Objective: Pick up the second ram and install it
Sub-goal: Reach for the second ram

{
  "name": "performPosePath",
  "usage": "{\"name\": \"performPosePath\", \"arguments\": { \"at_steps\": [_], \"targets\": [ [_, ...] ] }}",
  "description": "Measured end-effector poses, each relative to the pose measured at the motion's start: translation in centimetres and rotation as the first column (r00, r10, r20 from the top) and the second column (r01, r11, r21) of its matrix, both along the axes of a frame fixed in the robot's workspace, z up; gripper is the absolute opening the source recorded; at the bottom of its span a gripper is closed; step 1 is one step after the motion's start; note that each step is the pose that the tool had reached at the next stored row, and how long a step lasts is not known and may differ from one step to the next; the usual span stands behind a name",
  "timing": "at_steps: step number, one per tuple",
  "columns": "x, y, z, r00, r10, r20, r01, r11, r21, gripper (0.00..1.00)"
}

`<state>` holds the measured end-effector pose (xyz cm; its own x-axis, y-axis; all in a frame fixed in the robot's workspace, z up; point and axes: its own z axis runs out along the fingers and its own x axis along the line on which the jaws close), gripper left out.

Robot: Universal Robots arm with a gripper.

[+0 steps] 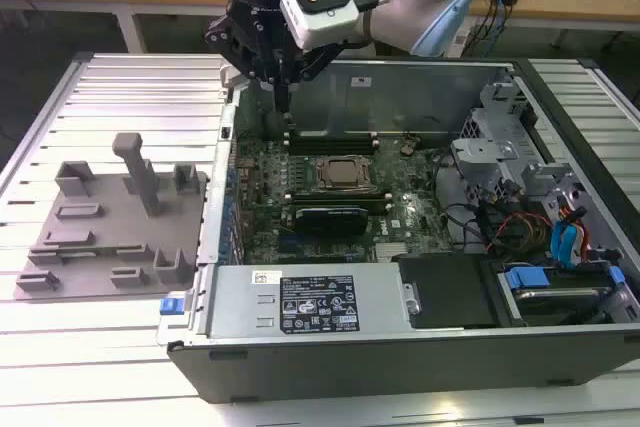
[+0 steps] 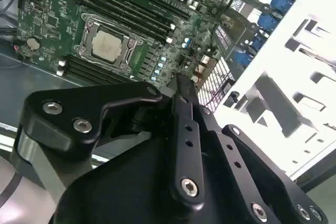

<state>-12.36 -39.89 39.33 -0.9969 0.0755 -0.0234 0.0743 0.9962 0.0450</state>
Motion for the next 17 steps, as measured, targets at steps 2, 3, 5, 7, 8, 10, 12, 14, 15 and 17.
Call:
{"name": "performPosePath", "arguments": {
  "at_steps": [2, 3, 5, 7, 8, 10, 12, 14, 15, 17],
  "targets": [
    [-2.1, 0.0, 0.0, 1.0, 0.0, 0.0006, 0.0, 1.0, -0.0001, 0.08],
    [-2.5, 0.0, 0.0, 1.0, 0.0, 0.0008, 0.0, 1.0, 0.0, 0.08],
    [-3.7, 0.0, 0.0, 1.0, 0.0, 0.0009, 0.0, 1.0, 0.0, 0.08],
    [-4.3, 0.0, -0.01, 1.0, 0.0, 0.001, 0.0, 1.0, 0.0, 0.08],
    [-4.8, 0.0, -0.01, 1.0, 0.0, 0.001, 0.0, 1.0, -0.0001, 0.08],
    [-5.7, 0.0, -0.02, 1.0, 0.0, 0.0013, 0.0, 1.0, 0.0, 0.08],
    [-6.4, 0.0, -0.02, 1.0, 0.0, 0.0013, 0.0, 1.0, 0.0, 0.08],
    [-7.3, 0.0, -0.03, 1.0, 0.0, 0.0013, 0.0, 1.0, -0.0001, 0.08],
    [-7.7, 0.01, -0.03, 1.0, 0.0, 0.0013, 0.0, 1.0, 0.0, 0.08],
    [-8.4, 0.0, -0.03, 1.0, 0.0, 0.0014, 0.0, 1.0, 0.0, 0.08]
  ]
}}
